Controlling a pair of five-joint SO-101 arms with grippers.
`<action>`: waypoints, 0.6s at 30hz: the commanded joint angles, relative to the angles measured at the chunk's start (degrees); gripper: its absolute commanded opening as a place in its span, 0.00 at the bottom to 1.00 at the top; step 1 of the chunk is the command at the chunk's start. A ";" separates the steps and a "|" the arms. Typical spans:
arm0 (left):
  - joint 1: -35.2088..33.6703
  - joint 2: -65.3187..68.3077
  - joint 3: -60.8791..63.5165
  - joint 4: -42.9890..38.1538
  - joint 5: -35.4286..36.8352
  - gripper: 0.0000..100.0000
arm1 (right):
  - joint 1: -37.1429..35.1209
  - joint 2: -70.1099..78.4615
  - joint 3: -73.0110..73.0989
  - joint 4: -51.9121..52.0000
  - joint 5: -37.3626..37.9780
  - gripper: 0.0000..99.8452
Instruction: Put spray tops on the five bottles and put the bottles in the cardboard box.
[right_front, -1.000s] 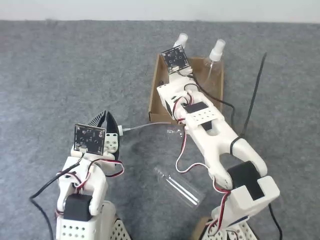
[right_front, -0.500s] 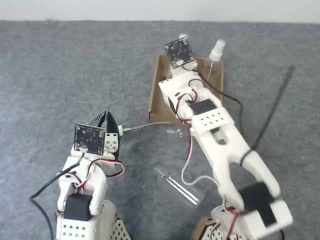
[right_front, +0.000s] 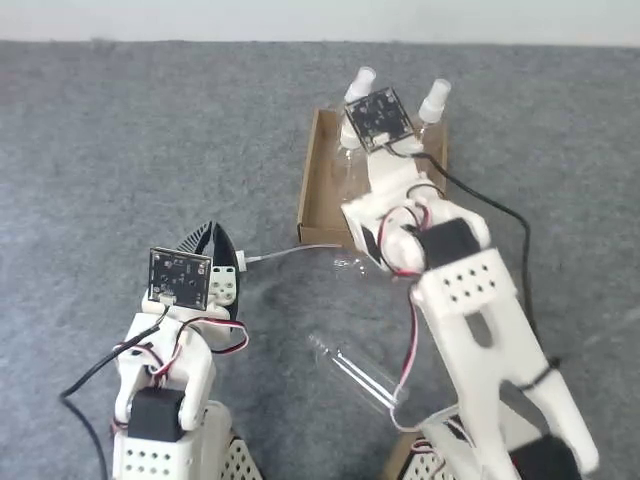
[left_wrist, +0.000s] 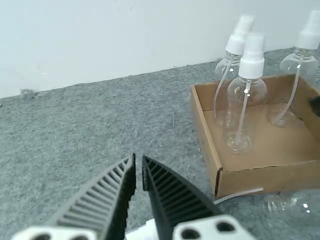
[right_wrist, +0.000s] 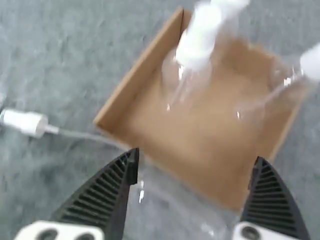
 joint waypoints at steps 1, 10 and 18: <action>-0.44 -0.88 -0.31 -1.58 0.26 0.01 | 0.48 -8.31 -2.90 9.27 7.91 0.29; -0.44 -0.88 -0.31 -1.58 0.26 0.01 | 0.13 -11.30 1.05 21.85 27.78 0.29; -0.44 -0.88 -0.31 -1.49 0.26 0.01 | 0.48 -2.42 11.34 14.11 35.16 0.29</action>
